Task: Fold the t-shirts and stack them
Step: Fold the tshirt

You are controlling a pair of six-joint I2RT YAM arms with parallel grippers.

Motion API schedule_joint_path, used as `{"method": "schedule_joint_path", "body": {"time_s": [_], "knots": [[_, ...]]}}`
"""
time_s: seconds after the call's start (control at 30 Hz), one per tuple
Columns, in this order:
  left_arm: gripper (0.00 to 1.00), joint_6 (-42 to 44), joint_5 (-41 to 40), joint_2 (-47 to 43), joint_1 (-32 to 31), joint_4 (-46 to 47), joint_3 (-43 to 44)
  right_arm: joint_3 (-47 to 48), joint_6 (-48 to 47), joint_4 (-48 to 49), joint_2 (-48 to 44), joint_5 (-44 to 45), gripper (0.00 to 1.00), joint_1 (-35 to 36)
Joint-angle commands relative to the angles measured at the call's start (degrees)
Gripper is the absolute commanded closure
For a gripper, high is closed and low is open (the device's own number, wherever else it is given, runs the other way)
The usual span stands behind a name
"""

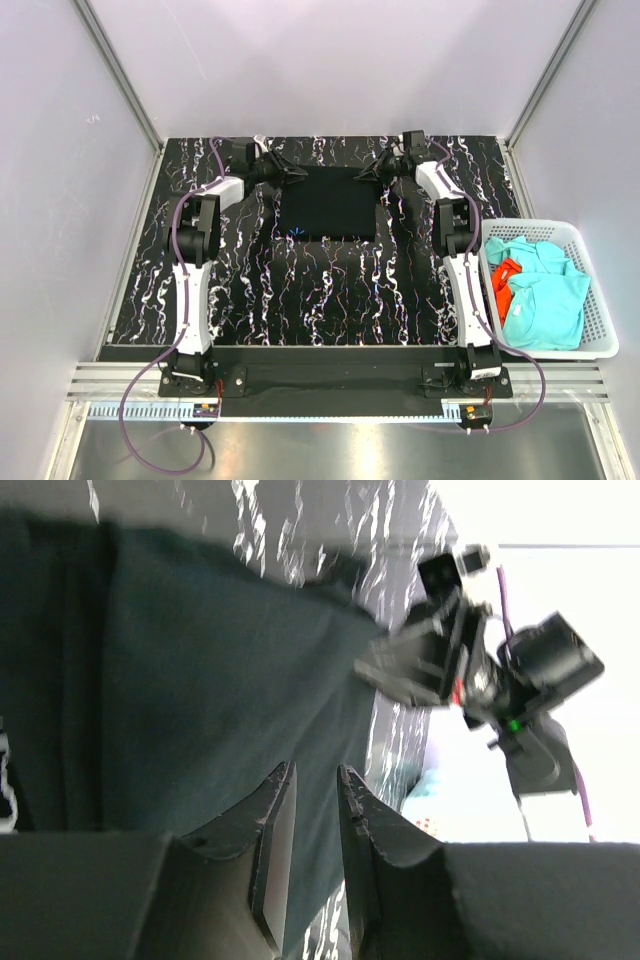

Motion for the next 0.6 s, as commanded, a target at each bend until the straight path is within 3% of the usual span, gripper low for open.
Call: {"method": "schedule_joint_path", "body": {"time_s": [0.0,0.27,0.57], "knots": [[0.73,2.6,2.9,-6.4,-0.4,1.4,-3.3,8.6,2.2,3.3,3.3,1.1,0.92,-0.4],[0.74,8.3,1.9,-10.2,-2.3,-4.3,-15.8,13.8,7.5,8.6,9.9,2.8,0.89,-1.0],[0.76,15.4,-3.4,-9.1,-1.9,-16.2,-17.2,12.0,14.0,11.6,10.2,9.3,0.73,-2.5]]}}
